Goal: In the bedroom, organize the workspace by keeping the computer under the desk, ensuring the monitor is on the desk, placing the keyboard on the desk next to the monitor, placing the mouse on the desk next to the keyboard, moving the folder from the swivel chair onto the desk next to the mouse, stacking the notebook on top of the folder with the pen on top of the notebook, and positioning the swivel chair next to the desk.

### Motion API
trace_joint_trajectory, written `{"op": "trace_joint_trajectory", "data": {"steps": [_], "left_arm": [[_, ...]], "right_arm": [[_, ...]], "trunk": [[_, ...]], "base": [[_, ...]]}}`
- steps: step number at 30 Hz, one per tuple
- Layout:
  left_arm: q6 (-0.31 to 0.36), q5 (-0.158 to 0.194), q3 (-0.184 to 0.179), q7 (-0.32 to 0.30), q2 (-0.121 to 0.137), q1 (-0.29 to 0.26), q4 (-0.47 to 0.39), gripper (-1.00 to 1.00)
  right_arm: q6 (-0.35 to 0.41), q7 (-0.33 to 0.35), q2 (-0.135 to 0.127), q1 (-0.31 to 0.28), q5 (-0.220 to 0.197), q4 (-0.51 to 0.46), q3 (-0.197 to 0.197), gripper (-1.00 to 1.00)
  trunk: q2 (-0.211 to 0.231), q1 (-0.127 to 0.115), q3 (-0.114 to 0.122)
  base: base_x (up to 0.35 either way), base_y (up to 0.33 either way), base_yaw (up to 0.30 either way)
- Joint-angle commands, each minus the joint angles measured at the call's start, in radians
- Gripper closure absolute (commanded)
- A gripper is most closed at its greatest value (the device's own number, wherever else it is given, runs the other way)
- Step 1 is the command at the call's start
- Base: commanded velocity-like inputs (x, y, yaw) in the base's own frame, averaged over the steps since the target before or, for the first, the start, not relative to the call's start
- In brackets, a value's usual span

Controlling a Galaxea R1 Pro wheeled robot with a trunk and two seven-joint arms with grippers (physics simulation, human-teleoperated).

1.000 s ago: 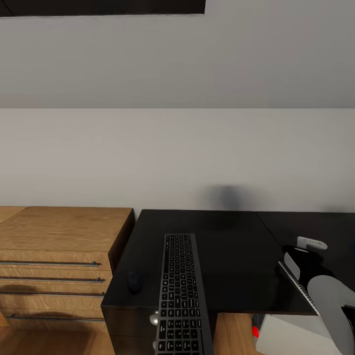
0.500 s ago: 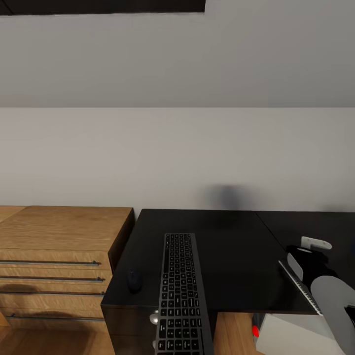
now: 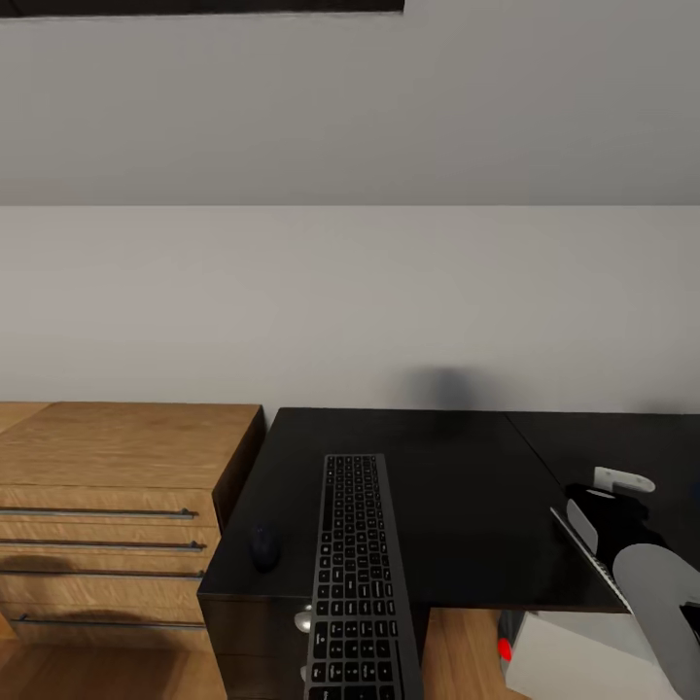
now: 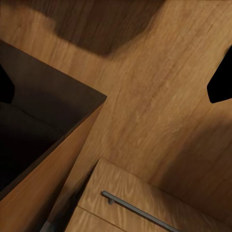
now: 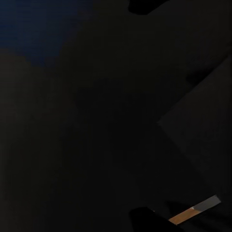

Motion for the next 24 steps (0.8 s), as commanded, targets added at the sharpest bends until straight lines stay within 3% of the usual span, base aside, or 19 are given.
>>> {"op": "trace_joint_trajectory", "data": {"steps": [1, 8, 24], "left_arm": [[-0.008, 0.011, -0.004, 0.005, 0.001, -0.001, -0.001, -1.00], [-0.010, 0.011, -0.006, 0.006, 0.001, -0.001, -0.001, -1.00], [-0.010, 0.012, -0.006, 0.004, 0.001, -0.001, 0.000, -1.00]], "right_arm": [[0.006, -0.003, 0.000, 0.000, -0.005, -0.002, 0.001, -1.00], [0.008, -0.003, 0.000, 0.000, -0.005, -0.001, 0.001, -1.00], [0.008, -0.003, 0.000, 0.000, -0.005, 0.026, 0.001, -1.00]], "trunk": [[0.000, 0.000, -0.001], [-0.049, 0.027, -0.023], [-0.049, 0.027, -0.023]], "base": [[0.000, 0.000, 0.000], [0.000, 0.000, 0.000], [0.000, 0.000, 0.000]]}}
